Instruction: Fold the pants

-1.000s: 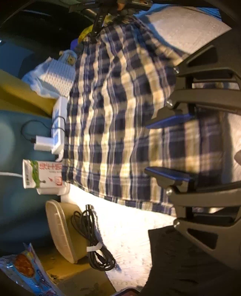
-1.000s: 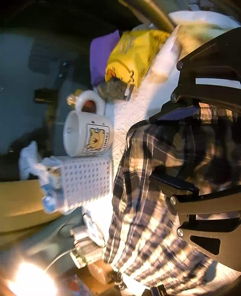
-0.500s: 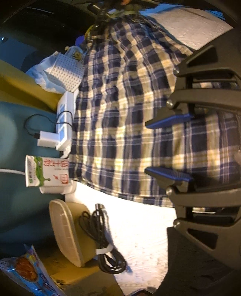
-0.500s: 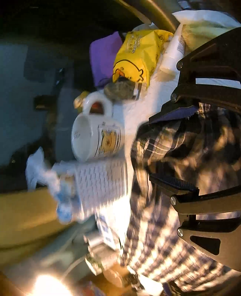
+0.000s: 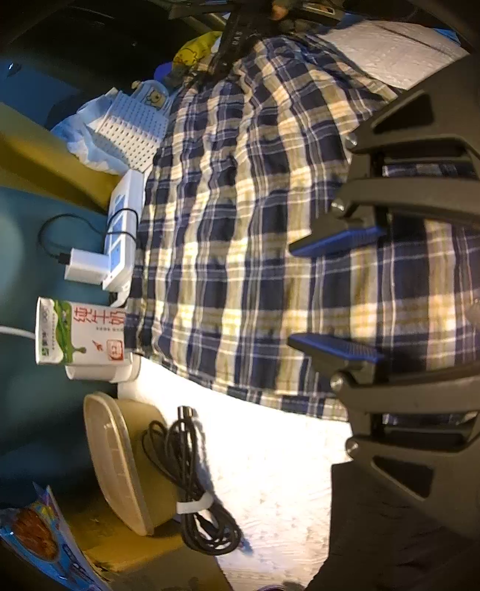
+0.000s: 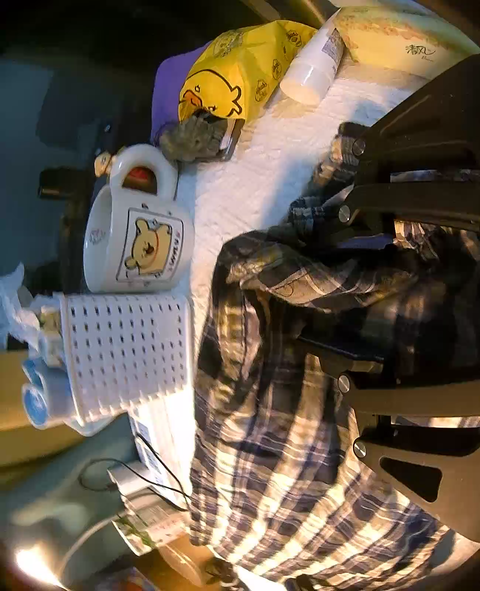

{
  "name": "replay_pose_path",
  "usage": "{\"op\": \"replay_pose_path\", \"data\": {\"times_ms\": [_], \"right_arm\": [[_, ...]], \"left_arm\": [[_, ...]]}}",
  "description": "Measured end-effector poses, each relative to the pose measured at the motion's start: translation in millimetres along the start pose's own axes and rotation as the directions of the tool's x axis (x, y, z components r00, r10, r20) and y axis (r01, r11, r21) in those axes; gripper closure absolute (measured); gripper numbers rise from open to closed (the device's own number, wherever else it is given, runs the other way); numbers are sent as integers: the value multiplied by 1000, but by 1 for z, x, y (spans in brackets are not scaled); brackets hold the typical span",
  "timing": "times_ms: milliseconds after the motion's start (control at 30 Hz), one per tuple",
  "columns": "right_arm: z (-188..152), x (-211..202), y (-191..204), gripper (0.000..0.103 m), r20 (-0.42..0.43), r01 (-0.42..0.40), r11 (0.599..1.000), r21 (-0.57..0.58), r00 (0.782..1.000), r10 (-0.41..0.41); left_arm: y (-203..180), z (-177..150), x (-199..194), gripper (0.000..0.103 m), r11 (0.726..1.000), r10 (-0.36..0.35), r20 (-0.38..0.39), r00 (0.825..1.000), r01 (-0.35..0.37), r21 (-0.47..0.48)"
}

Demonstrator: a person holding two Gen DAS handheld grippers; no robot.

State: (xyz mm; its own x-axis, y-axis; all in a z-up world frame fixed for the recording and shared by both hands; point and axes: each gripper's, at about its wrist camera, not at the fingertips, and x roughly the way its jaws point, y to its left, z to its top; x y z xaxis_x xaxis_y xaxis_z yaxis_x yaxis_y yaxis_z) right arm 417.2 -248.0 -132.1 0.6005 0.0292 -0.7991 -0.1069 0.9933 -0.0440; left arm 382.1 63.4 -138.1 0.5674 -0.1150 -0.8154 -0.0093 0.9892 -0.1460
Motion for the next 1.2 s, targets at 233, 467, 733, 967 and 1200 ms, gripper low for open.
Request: {"op": "replay_pose_path", "data": {"times_ms": [233,467,733,967,1200], "right_arm": [[12,-13,-35,62,51,79,994,73,995,-83],[11,-68,-49,62,135,95,993,77,985,-105],[-24,-84,-27,73,114,-52,999,-15,992,53],[-40,-26,-17,73,12,-63,998,-12,998,63],[-38,-54,-23,67,34,-52,998,27,998,51]], "left_arm": [[5,-6,-2,59,999,32,5,999,-32,9],[19,-11,-11,59,999,43,19,999,-42,-30],[7,-11,-29,59,1000,11,51,999,-10,-15],[-3,-21,-18,59,1000,-5,-4,1000,5,5],[-2,-25,-35,59,1000,-19,34,999,20,-18]]}}
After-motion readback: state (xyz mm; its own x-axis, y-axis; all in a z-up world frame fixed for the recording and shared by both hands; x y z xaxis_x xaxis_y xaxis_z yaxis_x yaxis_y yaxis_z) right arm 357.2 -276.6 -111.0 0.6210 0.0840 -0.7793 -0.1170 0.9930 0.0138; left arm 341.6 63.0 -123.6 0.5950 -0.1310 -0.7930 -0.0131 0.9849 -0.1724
